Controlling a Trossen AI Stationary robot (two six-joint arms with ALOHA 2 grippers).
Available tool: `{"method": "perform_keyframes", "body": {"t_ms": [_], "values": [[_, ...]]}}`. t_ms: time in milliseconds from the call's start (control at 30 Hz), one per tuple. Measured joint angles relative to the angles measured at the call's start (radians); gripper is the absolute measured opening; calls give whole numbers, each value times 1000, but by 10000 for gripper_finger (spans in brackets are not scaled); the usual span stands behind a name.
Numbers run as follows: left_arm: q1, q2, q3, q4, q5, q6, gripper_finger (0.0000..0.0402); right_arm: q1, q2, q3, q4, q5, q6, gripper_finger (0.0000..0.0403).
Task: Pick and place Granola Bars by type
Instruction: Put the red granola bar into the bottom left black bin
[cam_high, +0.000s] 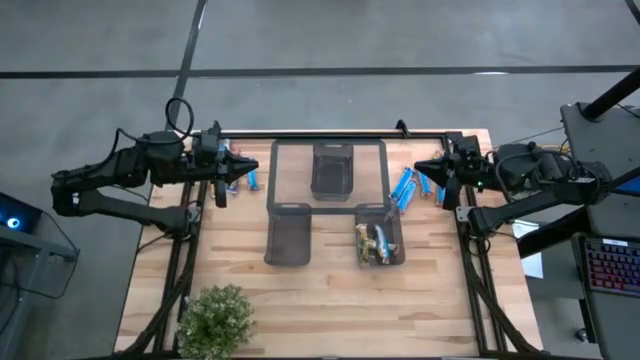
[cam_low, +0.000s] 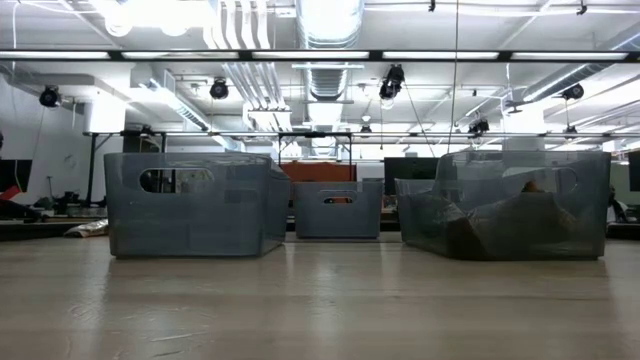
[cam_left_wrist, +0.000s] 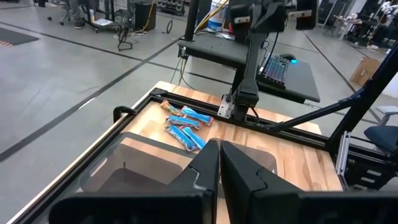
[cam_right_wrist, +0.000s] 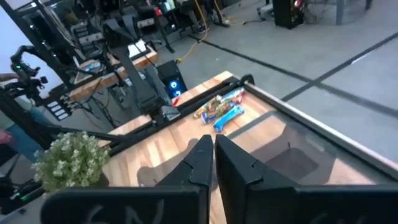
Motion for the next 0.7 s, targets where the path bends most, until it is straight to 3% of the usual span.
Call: {"method": "perform_keyframes", "body": {"t_ms": [700], "values": [[0, 0, -1, -7, 0, -10, 0, -149, 193, 266, -134, 8, -42, 12]]}}
